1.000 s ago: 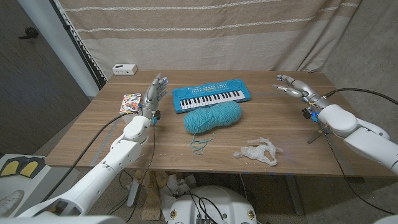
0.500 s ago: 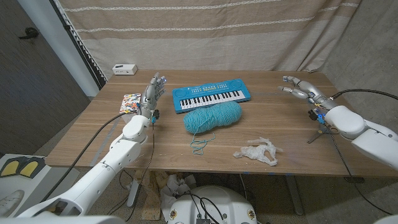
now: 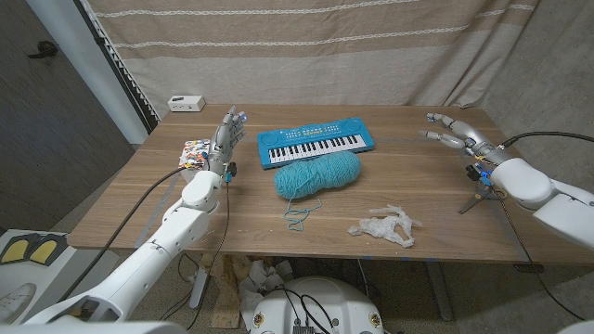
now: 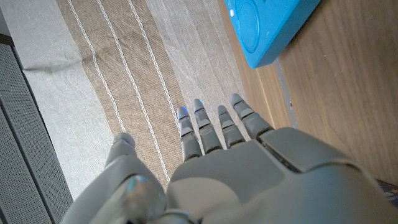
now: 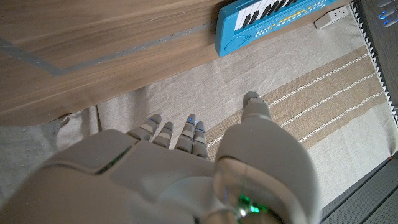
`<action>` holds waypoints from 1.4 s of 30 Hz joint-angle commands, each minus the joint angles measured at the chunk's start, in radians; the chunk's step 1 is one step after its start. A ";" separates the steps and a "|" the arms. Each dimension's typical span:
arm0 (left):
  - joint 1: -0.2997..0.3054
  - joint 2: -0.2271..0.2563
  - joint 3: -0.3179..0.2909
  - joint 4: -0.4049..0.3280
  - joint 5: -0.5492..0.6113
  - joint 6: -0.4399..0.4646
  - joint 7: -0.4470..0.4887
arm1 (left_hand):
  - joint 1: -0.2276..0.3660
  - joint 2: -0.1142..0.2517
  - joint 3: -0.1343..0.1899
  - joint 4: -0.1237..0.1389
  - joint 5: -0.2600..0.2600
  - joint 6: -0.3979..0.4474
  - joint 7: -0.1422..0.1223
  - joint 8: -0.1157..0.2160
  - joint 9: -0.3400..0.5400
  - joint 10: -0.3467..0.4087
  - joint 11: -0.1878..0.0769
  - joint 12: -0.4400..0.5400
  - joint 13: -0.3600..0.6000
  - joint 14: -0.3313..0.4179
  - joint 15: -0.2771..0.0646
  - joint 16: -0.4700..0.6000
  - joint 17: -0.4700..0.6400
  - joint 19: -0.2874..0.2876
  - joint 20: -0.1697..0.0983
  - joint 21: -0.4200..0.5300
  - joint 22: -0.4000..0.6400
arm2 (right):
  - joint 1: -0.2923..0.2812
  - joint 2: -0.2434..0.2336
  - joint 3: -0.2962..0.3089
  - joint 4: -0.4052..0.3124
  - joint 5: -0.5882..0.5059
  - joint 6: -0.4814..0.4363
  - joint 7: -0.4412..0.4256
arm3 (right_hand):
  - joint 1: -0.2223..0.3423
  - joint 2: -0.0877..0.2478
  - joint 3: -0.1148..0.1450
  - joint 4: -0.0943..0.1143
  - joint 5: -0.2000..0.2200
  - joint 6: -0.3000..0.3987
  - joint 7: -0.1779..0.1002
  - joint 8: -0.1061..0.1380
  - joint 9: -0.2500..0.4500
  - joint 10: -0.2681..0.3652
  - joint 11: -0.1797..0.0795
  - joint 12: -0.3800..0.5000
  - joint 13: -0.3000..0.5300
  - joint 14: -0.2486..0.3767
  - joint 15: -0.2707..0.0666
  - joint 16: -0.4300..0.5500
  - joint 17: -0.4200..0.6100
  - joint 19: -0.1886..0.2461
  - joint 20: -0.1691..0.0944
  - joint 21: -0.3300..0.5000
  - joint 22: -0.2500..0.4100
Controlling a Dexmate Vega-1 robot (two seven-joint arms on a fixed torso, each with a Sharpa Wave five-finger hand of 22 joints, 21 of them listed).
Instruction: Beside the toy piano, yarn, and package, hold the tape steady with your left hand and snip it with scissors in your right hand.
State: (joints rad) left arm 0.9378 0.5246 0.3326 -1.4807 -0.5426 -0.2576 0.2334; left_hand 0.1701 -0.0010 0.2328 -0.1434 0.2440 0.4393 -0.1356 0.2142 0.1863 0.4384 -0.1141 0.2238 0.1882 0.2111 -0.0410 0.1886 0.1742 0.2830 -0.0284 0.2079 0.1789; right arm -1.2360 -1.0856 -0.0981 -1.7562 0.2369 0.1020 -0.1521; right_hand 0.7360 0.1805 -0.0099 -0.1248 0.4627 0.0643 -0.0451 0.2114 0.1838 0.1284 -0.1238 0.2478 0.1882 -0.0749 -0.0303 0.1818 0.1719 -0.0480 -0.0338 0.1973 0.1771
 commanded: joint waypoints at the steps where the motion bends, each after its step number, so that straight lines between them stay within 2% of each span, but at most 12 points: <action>1: -0.004 0.008 -0.003 -0.006 -0.002 0.013 -0.003 | 0.001 -0.006 0.004 0.004 0.005 0.011 0.000 -0.003 0.003 0.005 0.001 -0.004 0.003 -0.002 -0.054 -0.003 0.003 -0.004 0.000 -0.005 0.003 | -0.060 -0.014 0.051 -0.030 -0.015 -0.038 -0.010 | 0.013 -0.001 0.007 -0.004 0.001 0.002 -0.002 0.000 0.003 0.001 -0.005 0.002 0.003 0.005 -0.097 0.003 0.003 0.004 -0.006 0.005 0.003; 6: -0.006 0.006 -0.001 -0.004 -0.002 0.016 -0.003 | 0.001 -0.006 0.004 0.004 0.005 0.010 0.000 -0.005 0.003 0.005 0.003 -0.005 0.003 -0.002 -0.054 -0.003 0.002 -0.008 0.001 -0.006 0.003 | -0.082 -0.016 0.074 -0.035 -0.017 -0.043 -0.004 | 0.019 -0.002 0.010 -0.006 0.001 0.002 -0.002 0.000 0.003 0.001 -0.004 0.002 0.003 0.004 -0.097 0.002 0.003 0.004 -0.006 0.004 0.003; 16: -0.012 -0.001 0.003 0.006 0.004 0.014 0.003 | 0.001 -0.006 0.004 0.004 0.006 0.011 0.001 -0.006 0.003 0.006 0.001 -0.006 0.003 -0.002 -0.054 -0.003 0.002 -0.010 0.003 -0.007 0.003 | -0.113 -0.019 0.113 -0.040 -0.032 -0.059 0.009 | 0.009 -0.002 0.009 0.004 -0.003 0.008 0.002 0.000 0.003 0.003 0.004 0.002 0.003 0.007 -0.092 0.003 0.005 0.004 -0.006 0.004 0.003; 22: -0.027 -0.011 0.009 0.028 0.011 0.001 -0.001 | 0.002 -0.006 0.005 0.004 0.006 0.011 0.001 -0.006 0.003 0.007 0.000 -0.007 0.003 -0.002 -0.054 -0.003 0.002 -0.012 0.004 -0.008 0.003 | -0.121 -0.019 0.127 -0.042 -0.042 -0.075 0.019 | 0.011 -0.002 0.012 0.005 -0.004 0.009 0.002 -0.001 0.003 0.004 0.001 0.002 0.003 0.008 -0.092 0.004 0.005 0.005 -0.007 0.005 0.003; 37: -0.025 -0.010 0.007 0.016 0.011 0.020 0.016 | 0.005 -0.007 0.006 0.003 0.007 0.011 -0.001 -0.008 0.003 0.006 0.001 -0.009 0.003 -0.005 -0.052 -0.004 0.002 -0.013 0.006 -0.009 0.002 | -0.161 -0.008 0.167 -0.046 -0.075 -0.091 0.023 | 0.021 -0.005 0.020 0.004 -0.007 0.036 -0.005 0.006 0.003 0.029 -0.008 0.010 0.003 0.026 -0.098 0.008 0.005 0.019 -0.009 0.008 0.003; 40: -0.027 -0.013 0.006 0.021 0.009 0.018 0.017 | 0.008 -0.009 0.007 0.001 0.008 -0.038 -0.010 -0.027 0.002 0.008 0.003 -0.010 0.003 -0.005 -0.052 -0.003 0.002 -0.013 0.006 -0.009 0.002 | -0.169 -0.011 0.177 -0.053 -0.086 -0.101 0.025 | 0.014 -0.013 0.016 0.007 -0.009 0.037 -0.006 0.005 0.003 0.029 -0.008 0.009 0.003 0.027 -0.098 0.008 0.005 0.020 -0.006 0.008 0.003; 42: -0.028 -0.013 0.007 0.023 0.009 0.017 0.016 | 0.008 -0.009 0.007 0.001 0.009 -0.039 -0.011 -0.027 0.002 0.007 0.003 -0.011 0.003 -0.005 -0.053 -0.003 0.002 -0.013 0.006 -0.009 0.002 | -0.176 -0.012 0.185 -0.055 -0.091 -0.104 0.029 | 0.010 -0.017 0.013 0.010 -0.010 0.038 -0.006 0.004 0.003 0.031 -0.006 0.010 0.003 0.027 -0.098 0.007 0.005 0.020 -0.005 0.008 0.003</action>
State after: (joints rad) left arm 0.9141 0.5164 0.3392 -1.4638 -0.5320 -0.2455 0.2446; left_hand 0.1702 -0.0009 0.2327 -0.1434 0.2501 0.4096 -0.1433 0.1907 0.1863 0.4385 -0.1142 0.2143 0.1882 0.2073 -0.0372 0.1886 0.1741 0.2782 -0.0234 0.1995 0.1789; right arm -1.3836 -1.0965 0.0548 -1.8014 0.1726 0.0167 -0.1354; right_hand 0.7503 0.1764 0.0048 -0.1184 0.4537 0.0951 -0.0498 0.2114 0.1837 0.1490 -0.1324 0.2517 0.1882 -0.0553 -0.0357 0.1818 0.1748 -0.0371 -0.0339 0.1973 0.1771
